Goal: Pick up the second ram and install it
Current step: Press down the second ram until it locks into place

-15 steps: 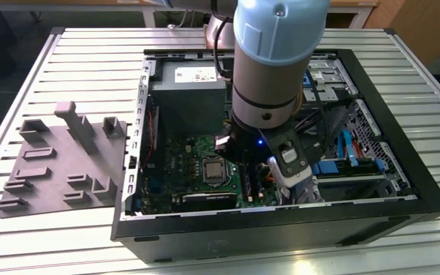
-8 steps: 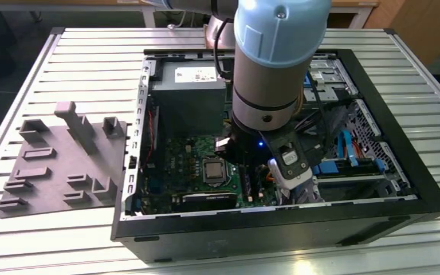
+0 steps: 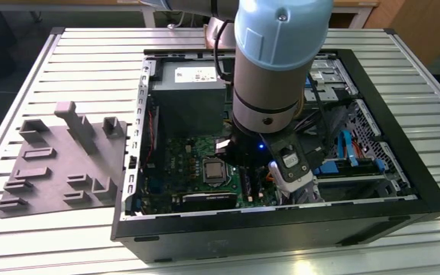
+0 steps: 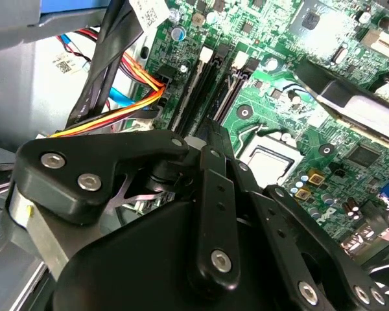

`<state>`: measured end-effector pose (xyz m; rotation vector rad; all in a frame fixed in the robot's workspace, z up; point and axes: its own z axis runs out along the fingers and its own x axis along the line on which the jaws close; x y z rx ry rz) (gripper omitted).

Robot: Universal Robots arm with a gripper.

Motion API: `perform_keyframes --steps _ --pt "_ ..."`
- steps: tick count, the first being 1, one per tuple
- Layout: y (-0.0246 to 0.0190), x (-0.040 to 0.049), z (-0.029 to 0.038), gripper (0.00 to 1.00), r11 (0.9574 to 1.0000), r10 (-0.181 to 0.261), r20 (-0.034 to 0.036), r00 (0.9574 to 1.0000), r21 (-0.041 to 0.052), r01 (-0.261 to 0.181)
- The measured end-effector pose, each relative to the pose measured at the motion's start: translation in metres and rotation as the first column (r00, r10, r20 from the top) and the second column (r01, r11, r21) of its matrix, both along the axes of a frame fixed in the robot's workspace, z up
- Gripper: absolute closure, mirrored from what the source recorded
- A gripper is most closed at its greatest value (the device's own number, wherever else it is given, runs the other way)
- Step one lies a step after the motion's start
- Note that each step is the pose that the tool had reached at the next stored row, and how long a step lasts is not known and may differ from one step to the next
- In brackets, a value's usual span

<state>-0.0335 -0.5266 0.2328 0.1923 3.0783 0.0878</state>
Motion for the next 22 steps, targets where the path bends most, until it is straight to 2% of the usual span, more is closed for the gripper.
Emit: perform_keyframes --steps 7,22 --pt "-0.0029 0.0 -0.0005 0.89 1.0 0.0 0.0 1.0 0.0 0.0" --pt "-0.0047 0.0 -0.003 0.89 1.0 0.0 0.0 1.0 0.0001 0.0"
